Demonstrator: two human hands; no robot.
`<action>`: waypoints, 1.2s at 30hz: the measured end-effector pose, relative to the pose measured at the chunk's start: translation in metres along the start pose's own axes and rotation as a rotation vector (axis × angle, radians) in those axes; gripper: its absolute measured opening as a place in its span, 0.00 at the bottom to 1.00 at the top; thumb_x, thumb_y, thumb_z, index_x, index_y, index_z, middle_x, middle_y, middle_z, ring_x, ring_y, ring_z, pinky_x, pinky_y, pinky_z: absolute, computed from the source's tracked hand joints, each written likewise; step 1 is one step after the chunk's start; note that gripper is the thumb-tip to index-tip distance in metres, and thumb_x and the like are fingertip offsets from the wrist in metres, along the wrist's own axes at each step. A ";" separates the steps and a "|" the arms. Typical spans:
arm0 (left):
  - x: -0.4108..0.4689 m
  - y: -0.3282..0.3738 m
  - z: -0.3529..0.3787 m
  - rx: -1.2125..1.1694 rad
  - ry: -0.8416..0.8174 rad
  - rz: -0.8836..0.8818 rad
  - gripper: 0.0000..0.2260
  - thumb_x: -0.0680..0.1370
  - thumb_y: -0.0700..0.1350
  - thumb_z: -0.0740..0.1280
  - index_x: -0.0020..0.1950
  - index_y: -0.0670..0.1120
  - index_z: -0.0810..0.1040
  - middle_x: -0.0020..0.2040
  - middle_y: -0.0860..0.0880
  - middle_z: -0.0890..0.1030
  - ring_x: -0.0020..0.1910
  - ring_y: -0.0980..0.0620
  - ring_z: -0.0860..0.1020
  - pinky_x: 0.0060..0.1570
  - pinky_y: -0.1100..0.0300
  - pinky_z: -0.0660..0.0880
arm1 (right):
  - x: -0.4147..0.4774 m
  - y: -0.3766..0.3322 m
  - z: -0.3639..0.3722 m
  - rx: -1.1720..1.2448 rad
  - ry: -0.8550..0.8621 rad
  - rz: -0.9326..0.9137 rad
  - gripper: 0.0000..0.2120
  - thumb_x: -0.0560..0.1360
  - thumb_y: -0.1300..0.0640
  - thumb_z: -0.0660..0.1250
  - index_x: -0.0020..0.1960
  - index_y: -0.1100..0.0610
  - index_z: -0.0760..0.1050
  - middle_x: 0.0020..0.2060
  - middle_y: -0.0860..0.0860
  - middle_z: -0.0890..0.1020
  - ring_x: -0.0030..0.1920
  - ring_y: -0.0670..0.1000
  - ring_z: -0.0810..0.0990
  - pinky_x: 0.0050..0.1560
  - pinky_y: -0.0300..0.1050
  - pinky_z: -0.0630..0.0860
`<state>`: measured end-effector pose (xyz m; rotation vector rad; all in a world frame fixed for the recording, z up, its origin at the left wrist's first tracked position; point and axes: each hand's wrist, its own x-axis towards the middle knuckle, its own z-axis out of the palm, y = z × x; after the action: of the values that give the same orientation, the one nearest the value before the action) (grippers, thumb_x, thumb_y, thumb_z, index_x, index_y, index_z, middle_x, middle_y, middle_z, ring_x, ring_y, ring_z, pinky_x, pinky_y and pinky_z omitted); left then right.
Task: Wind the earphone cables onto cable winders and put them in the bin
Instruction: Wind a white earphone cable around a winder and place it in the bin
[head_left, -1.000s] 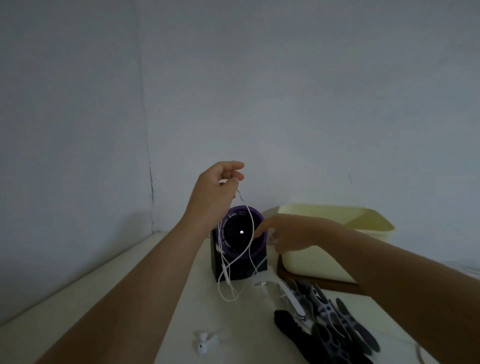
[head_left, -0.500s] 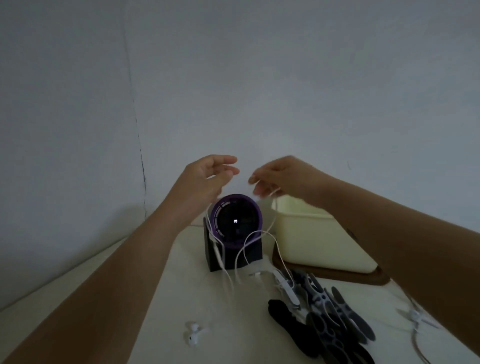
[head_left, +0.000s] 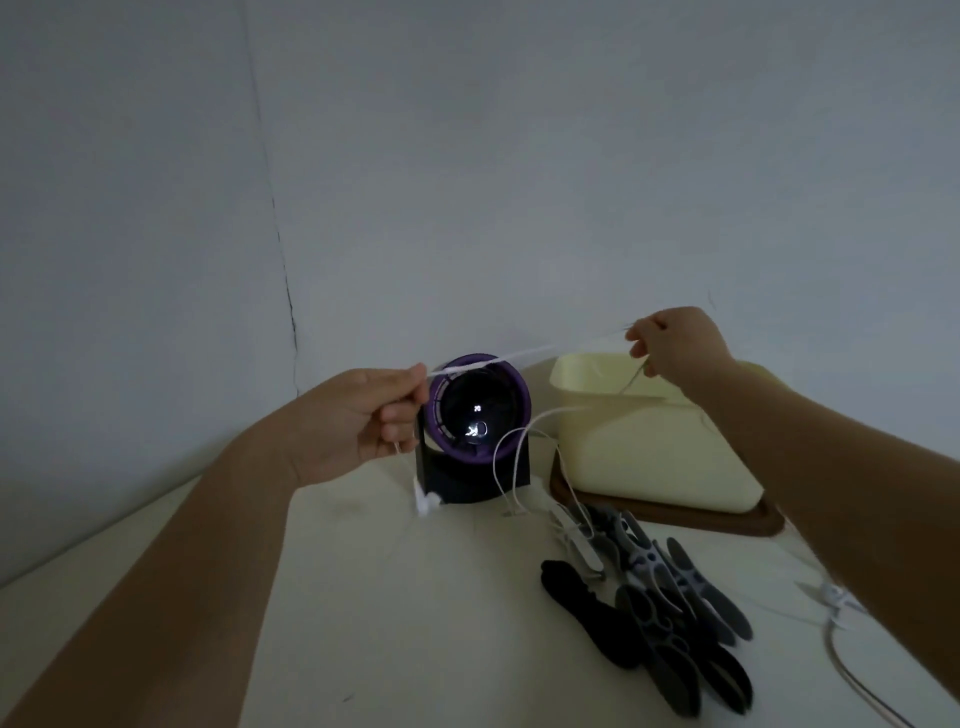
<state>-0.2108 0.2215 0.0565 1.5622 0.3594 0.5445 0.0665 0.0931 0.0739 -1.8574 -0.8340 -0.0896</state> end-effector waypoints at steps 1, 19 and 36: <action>0.001 -0.002 -0.002 -0.066 0.005 0.012 0.10 0.73 0.50 0.63 0.37 0.44 0.74 0.24 0.54 0.65 0.22 0.59 0.65 0.31 0.64 0.76 | 0.001 0.002 -0.004 0.123 -0.011 0.084 0.11 0.80 0.62 0.56 0.46 0.63 0.76 0.33 0.52 0.77 0.20 0.41 0.75 0.19 0.31 0.63; 0.048 -0.002 0.090 -0.959 0.140 0.066 0.13 0.83 0.46 0.58 0.41 0.44 0.75 0.22 0.54 0.61 0.17 0.58 0.60 0.24 0.70 0.70 | -0.036 0.006 -0.026 0.167 -0.624 0.018 0.16 0.78 0.56 0.64 0.66 0.54 0.70 0.56 0.51 0.78 0.47 0.54 0.84 0.44 0.42 0.82; 0.089 -0.005 0.117 -0.717 0.552 -0.023 0.12 0.81 0.57 0.59 0.43 0.57 0.78 0.41 0.60 0.74 0.41 0.61 0.72 0.44 0.61 0.68 | -0.062 0.062 -0.016 -0.603 -1.102 0.202 0.17 0.74 0.59 0.70 0.62 0.62 0.75 0.37 0.50 0.80 0.39 0.49 0.83 0.40 0.41 0.82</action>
<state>-0.0723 0.1714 0.0615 0.7002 0.5243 0.9643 0.0606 0.0357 0.0055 -2.5442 -1.4402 0.9900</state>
